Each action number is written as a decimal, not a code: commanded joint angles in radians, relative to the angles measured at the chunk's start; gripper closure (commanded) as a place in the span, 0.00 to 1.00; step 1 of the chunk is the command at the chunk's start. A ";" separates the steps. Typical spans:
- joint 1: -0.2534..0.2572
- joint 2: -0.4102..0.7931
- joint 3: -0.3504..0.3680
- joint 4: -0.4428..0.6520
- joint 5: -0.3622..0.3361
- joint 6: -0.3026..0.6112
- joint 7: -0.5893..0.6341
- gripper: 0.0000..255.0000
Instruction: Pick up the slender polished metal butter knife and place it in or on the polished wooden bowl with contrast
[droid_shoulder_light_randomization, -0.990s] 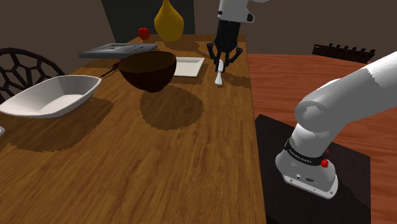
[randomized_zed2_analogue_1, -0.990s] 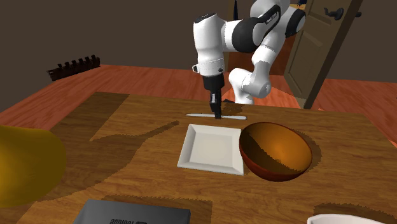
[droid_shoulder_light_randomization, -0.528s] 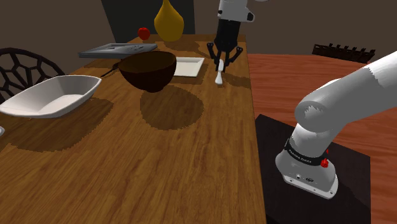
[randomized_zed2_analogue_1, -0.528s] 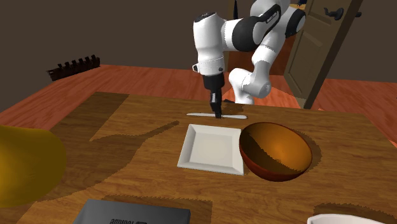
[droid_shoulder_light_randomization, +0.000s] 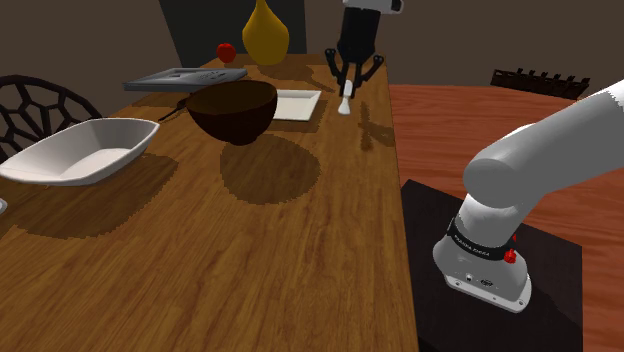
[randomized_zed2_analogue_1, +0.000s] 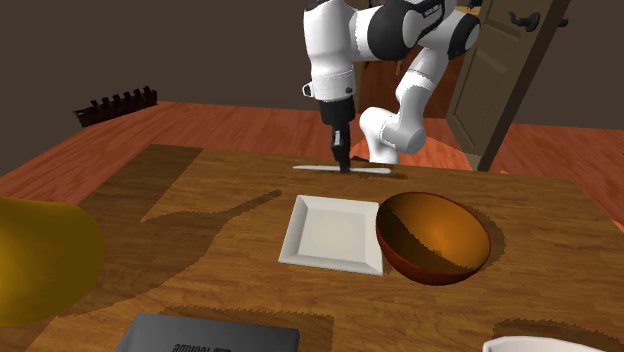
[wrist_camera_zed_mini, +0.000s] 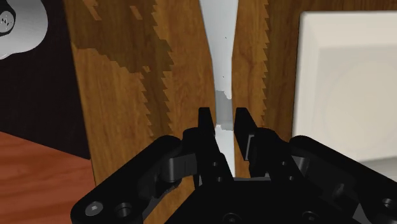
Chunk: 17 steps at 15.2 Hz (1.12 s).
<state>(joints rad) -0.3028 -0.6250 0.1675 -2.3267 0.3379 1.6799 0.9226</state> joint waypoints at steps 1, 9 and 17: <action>-0.001 0.003 -0.004 0.027 -0.004 -0.025 0.005 1.00; -0.003 0.022 -0.015 0.148 -0.014 -0.123 0.029 1.00; -0.005 0.054 -0.024 0.280 -0.021 -0.221 0.054 1.00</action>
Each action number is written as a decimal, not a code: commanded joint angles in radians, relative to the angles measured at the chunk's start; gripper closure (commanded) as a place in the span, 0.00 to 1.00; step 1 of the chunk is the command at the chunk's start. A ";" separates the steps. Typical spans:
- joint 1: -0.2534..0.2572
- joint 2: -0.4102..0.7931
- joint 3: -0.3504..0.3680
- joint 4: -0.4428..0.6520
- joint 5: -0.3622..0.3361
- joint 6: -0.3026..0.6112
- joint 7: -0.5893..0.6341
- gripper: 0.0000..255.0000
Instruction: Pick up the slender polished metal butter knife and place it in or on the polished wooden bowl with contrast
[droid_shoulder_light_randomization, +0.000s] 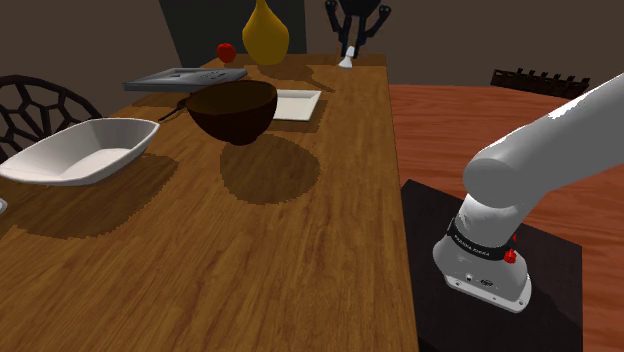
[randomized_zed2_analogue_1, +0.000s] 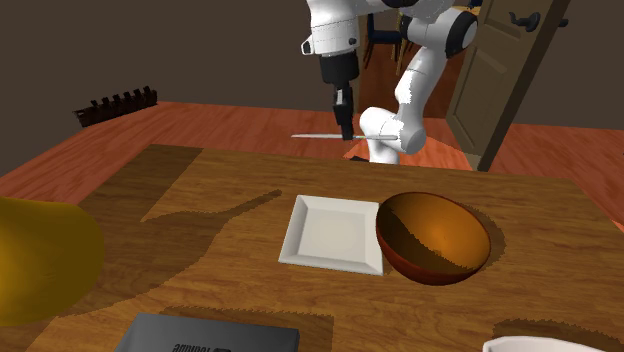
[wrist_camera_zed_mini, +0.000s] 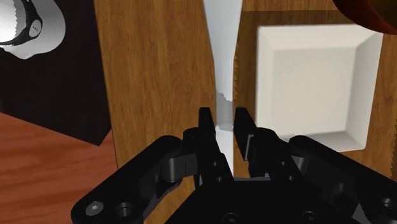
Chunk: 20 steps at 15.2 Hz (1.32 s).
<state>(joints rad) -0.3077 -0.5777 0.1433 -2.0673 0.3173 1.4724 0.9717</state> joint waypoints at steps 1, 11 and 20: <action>0.000 0.011 -0.001 0.038 -0.001 -0.025 0.008 1.00; 0.026 0.107 0.096 0.189 0.033 -0.041 0.144 1.00; 0.068 0.307 0.287 0.382 0.026 0.033 0.376 1.00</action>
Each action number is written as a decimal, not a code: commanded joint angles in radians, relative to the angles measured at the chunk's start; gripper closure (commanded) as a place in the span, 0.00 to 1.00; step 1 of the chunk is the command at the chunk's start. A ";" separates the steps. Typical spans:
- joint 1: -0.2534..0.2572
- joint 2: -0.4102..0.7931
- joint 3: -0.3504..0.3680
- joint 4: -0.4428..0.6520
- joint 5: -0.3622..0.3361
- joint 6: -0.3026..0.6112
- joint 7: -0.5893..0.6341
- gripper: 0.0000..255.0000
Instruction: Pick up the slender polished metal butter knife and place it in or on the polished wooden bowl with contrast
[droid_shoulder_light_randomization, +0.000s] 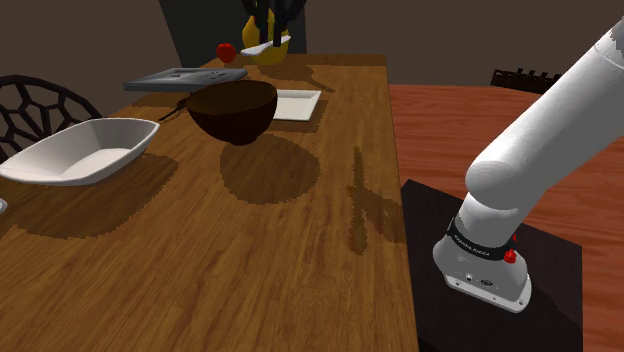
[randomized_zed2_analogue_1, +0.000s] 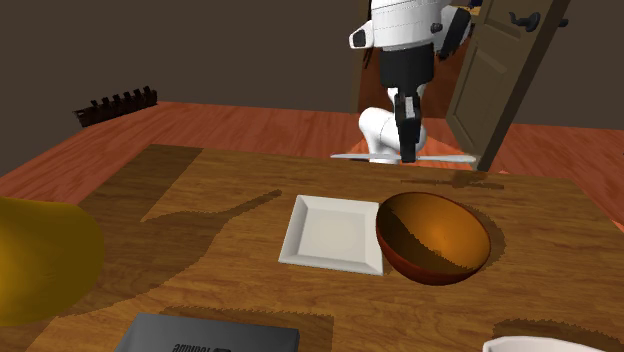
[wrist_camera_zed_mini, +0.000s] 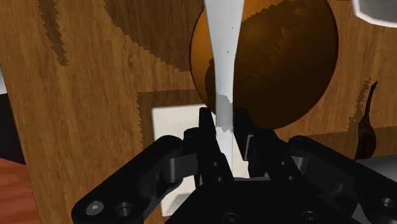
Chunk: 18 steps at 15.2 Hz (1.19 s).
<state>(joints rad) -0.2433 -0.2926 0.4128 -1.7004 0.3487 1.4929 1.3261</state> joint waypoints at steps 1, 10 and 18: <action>0.009 0.051 0.040 0.044 -0.014 0.019 0.050 1.00; 0.055 0.213 0.152 0.162 -0.092 0.086 0.196 1.00; 0.054 0.172 0.146 0.013 -0.068 0.194 0.158 1.00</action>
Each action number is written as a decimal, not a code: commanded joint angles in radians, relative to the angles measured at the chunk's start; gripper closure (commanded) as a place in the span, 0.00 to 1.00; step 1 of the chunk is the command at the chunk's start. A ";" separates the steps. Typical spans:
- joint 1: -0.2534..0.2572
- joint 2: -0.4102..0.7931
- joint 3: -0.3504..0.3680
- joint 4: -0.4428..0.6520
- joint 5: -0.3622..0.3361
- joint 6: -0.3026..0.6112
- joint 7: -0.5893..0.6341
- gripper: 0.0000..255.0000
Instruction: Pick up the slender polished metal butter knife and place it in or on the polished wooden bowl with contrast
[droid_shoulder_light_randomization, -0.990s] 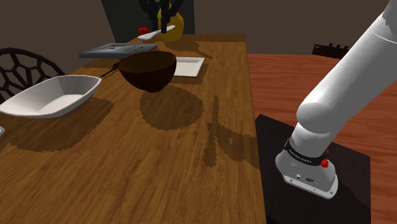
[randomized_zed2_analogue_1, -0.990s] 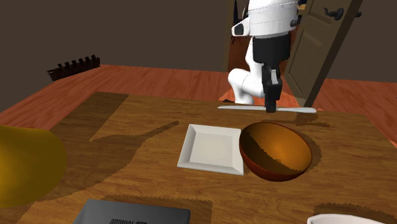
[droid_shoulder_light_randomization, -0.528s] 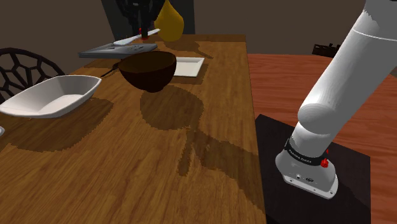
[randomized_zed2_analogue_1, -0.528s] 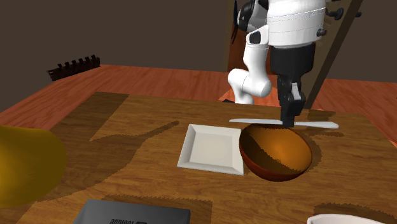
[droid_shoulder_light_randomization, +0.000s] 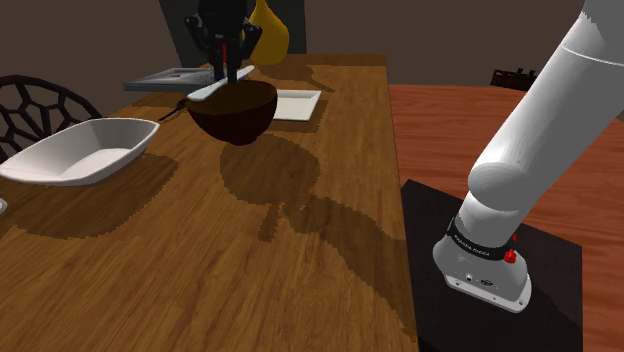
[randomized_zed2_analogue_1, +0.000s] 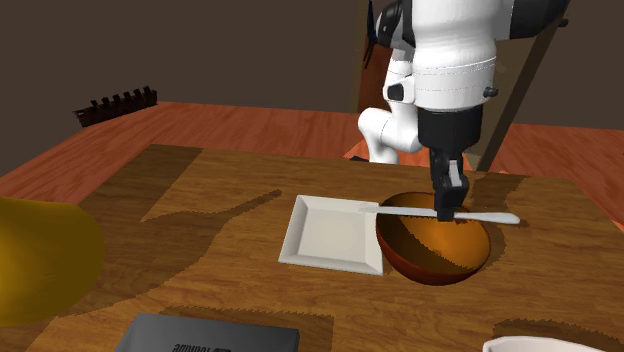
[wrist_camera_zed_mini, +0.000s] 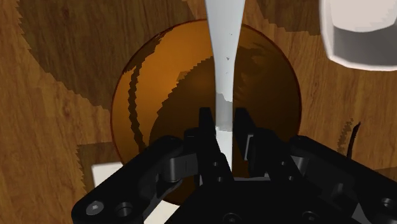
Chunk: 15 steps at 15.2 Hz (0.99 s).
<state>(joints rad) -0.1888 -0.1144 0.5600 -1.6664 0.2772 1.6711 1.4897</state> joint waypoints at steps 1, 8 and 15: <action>0.000 -0.010 -0.001 -0.038 0.006 0.029 -0.010 1.00; 0.001 -0.020 -0.001 -0.092 0.014 0.071 -0.022 1.00; 0.001 -0.019 -0.001 -0.089 0.013 0.070 -0.022 0.00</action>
<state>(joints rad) -0.1878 -0.1339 0.5586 -1.7555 0.2902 1.7409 1.4675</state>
